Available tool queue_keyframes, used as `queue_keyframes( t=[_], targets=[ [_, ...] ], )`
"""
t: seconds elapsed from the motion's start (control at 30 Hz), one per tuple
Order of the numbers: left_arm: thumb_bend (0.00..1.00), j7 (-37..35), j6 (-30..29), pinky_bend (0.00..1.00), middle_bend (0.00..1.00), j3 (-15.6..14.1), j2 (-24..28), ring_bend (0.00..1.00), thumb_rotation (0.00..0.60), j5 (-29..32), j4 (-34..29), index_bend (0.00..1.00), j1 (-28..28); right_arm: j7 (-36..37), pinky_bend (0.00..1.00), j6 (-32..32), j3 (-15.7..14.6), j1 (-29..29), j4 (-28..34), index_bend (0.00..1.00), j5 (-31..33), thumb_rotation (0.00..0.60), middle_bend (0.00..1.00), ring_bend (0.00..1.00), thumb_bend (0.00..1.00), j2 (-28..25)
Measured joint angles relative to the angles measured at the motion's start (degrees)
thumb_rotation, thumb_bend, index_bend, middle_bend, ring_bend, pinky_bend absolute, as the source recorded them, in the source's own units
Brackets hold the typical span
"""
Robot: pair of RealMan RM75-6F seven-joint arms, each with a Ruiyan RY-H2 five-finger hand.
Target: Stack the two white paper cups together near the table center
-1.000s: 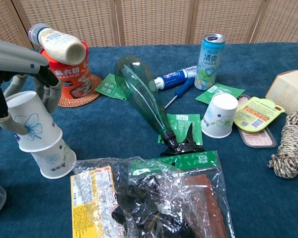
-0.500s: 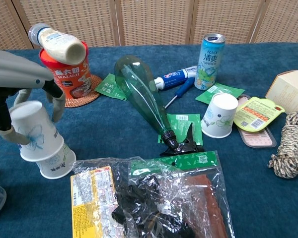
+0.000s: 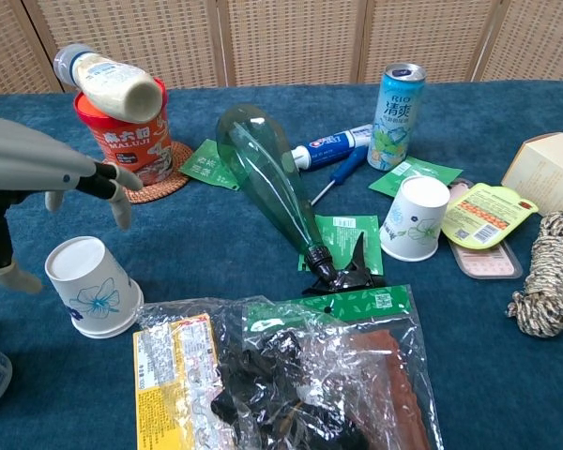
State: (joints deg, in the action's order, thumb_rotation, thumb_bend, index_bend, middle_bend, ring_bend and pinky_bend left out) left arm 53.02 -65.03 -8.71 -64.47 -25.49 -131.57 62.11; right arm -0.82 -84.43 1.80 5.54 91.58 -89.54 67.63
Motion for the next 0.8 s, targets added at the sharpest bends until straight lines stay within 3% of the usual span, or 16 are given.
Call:
queue_keyframes(
  t=[0.3,0.5,0.67,0.8],
  targets=[
    [0.25,0.36,-0.45,0.3,0.0,-0.77,-3.1,0.0,0.6,0.46,3.2,0.19,-0.27,0.04,0.16,0.1,-0.12,0.01,-0.03,0.0,-0.12,0.6,0.0,0.0,0.03,-0.01],
    [0.25,1.67,-2.07,0.38,0.02,-0.92,-6.7,0.01,0.6,0.67,5.25,0.24,-0.51,0.27,0.16,0.0,-0.01,-0.02,-0.06,0.0,-0.01,0.6,0.0,0.0,0.02,-0.08],
    [0.25,3.08,-5.09,0.51,0.31,-0.92,-9.5,0.24,0.6,0.42,6.58,0.39,-0.98,0.8,0.16,-0.01,0.05,-0.03,-0.03,0.0,0.05,0.6,0.0,0.0,0.03,-0.23],
    [0.26,4.7,-8.03,0.56,0.41,-0.9,-12.1,0.33,0.6,-0.02,7.63,0.5,-1.62,0.99,0.16,-0.08,0.05,-0.05,-0.03,0.0,-0.01,0.6,0.0,0.0,0.02,-0.31]
  ],
)
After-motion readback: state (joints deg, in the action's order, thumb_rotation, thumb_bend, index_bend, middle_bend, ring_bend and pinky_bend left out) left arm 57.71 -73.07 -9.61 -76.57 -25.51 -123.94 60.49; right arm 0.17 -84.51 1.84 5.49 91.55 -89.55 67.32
